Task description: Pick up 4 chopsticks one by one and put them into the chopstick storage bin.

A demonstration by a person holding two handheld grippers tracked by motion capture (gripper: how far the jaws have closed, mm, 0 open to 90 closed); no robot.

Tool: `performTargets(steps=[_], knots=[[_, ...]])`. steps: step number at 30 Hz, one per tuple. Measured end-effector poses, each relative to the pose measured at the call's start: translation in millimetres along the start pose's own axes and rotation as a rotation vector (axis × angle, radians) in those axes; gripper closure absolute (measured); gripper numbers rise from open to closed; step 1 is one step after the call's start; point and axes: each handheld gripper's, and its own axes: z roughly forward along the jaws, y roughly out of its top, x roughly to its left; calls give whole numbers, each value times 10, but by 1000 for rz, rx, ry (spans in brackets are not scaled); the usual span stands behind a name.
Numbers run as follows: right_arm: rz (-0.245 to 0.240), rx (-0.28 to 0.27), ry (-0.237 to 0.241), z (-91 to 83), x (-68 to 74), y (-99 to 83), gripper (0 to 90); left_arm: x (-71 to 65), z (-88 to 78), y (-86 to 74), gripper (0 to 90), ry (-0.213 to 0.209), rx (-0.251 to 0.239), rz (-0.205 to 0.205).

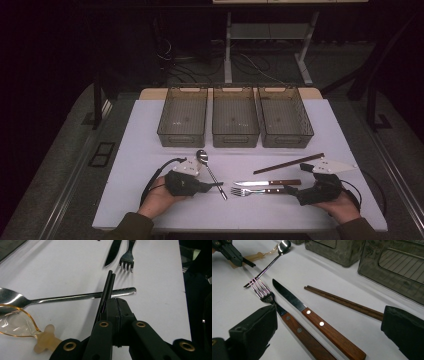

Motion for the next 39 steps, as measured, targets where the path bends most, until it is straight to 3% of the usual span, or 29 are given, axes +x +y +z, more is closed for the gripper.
performTargets(steps=[23,31,35,39], knots=[[-2,-2,1,-2,0,0,8,81,4,19,893,34,-9,-13],[0,-3,2,-9,0,0,8,119,-118,-1,891,50,-31,-21],[-1,-3,3,-11,0,-1,8,171,-253,-61,818,93,-56,-48],[0,-3,4,-12,-1,-1,8,252,-394,-180,729,159,-48,-79]])
